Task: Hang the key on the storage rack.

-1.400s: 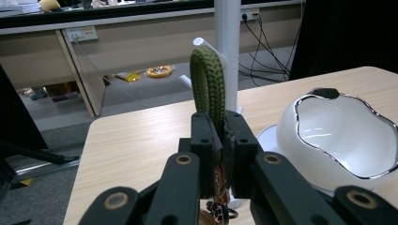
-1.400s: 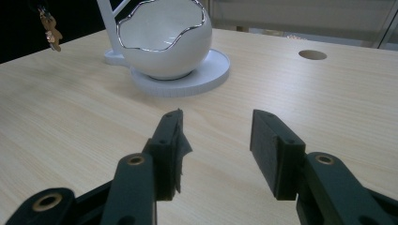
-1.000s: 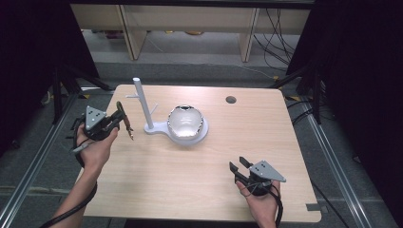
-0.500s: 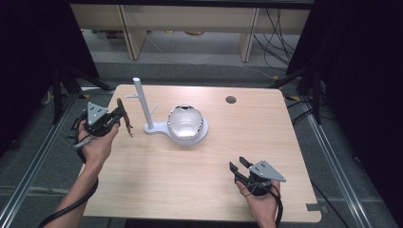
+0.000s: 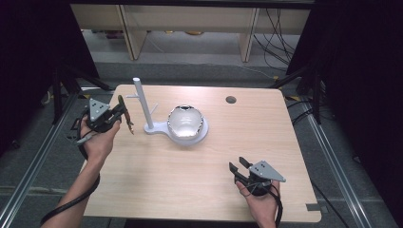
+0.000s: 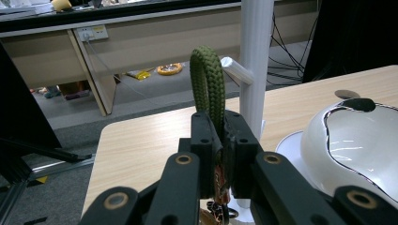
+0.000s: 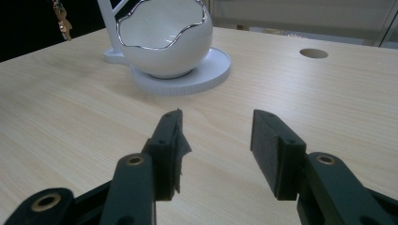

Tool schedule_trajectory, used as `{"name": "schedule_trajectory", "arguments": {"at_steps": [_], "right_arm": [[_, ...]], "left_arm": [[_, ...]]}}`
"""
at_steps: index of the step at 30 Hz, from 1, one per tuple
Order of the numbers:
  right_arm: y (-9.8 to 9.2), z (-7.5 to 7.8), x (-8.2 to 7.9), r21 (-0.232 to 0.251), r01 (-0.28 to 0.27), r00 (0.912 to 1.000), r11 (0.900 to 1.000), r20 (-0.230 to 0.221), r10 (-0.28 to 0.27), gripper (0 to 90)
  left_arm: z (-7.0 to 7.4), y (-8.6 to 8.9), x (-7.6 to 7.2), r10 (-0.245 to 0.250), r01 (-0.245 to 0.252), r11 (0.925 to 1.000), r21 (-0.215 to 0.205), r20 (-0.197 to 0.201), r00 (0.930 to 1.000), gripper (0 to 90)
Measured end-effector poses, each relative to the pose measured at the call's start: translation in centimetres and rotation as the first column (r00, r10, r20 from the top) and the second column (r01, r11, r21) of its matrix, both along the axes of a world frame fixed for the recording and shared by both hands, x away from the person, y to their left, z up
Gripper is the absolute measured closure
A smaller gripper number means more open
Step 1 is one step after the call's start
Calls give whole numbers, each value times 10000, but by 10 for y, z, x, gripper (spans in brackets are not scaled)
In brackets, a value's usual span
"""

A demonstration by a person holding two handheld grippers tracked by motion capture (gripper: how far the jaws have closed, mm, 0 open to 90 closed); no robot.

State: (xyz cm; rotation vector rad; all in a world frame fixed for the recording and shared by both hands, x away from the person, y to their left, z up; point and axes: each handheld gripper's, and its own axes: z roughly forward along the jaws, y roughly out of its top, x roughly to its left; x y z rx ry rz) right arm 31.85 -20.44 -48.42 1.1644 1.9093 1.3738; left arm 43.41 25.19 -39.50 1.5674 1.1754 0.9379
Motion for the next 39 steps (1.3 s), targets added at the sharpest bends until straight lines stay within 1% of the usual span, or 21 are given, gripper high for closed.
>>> {"name": "schedule_trajectory", "arguments": {"at_steps": [4, 5, 8, 9, 10, 11, 14, 15, 26, 30, 31, 32, 33, 34, 35, 37, 38, 39], "right_arm": [[0, 0, 0, 91, -85, 10000, 9999, 5, 85, 551], [0, 1, 0, -20, -71, 10000, 10000, 61, 72, 550], [0, 1, 0, -55, -30, 10000, 10000, 35, 30, 550], [0, 0, 1, -13, -92, 9999, 10000, 70, 92, 550], [-1, 1, 0, -92, -15, 10000, 10000, -3, 15, 550], [0, 0, 0, 69, -75, 10000, 9999, -19, 75, 550], [0, 0, 0, 35, -16, 10000, 10000, -44, 16, 550], [0, 0, 0, 58, -81, 10000, 9999, -20, 81, 549], [-1, 0, 0, 70, -71, 10000, 9999, -54, 71, 548], [-1, 0, 0, 32, -38, 10000, 10000, -9, 38, 548], [-2, 1, 0, -179, 25, 10000, 9998, 97, -23, 548], [-2, 0, 0, -147, 35, 10000, 9999, 80, -34, 548], [0, 0, -1, 97, 129, 9998, 9999, -134, -128, 548], [-2, 0, 0, -16, 24, 10000, 10000, -4, -24, 548], [-2, 0, 0, -84, 79, 10000, 9999, -53, -79, 547], [-2, -1, 0, -96, 26, 10000, 10000, 3, -26, 547], [-2, 0, 0, 22, -24, 10000, 10000, -67, 24, 547], [-3, 0, -1, -138, 148, 9999, 9998, -33, -149, 546]], "left_arm": [[1, -1, 2, 19, -19, 10000, 16, 26, 10000, 834], [1, -1, 3, 27, -27, 10000, 30, 16, 10000, 834], [1, -2, 4, 29, -29, 10000, 59, 5, 10000, 834], [1, -2, 4, 36, -36, 9999, 95, 4, 10000, 834], [1, -2, 5, 33, -33, 10000, 93, 11, 10000, 834], [1, -3, 5, 37, -37, 10000, 91, 17, 10000, 834], [1, -3, 6, 35, -36, 9999, 123, 30, 10000, 834], [2, -4, 6, 35, -35, 9999, 164, 40, 10000, 834], [3, -6, 9, 16, -18, 9994, 335, 37, 10000, 834], [4, -8, 11, -36, 33, 9990, 446, 45, 10000, 834], [4, -10, 11, -47, 43, 9989, 458, 78, 10000, 834], [4, -10, 11, -64, 61, 9987, 501, 65, 10000, 834], [5, -11, 11, -98, 95, 9985, 539, 50, 9999, 834], [4, -13, 11, -103, 100, 9985, 539, 48, 9999, 834], [4, -13, 11, -143, 139, 9983, 574, 69, 9999, 834], [5, -15, 11, -175, 170, 9979, 620, 67, 9998, 834], [5, -16, 12, -192, 187, 9978, 629, 78, 9998, 834], [5, -17, 12, -196, 191, 9977, 649, 70, 9998, 834]]}}
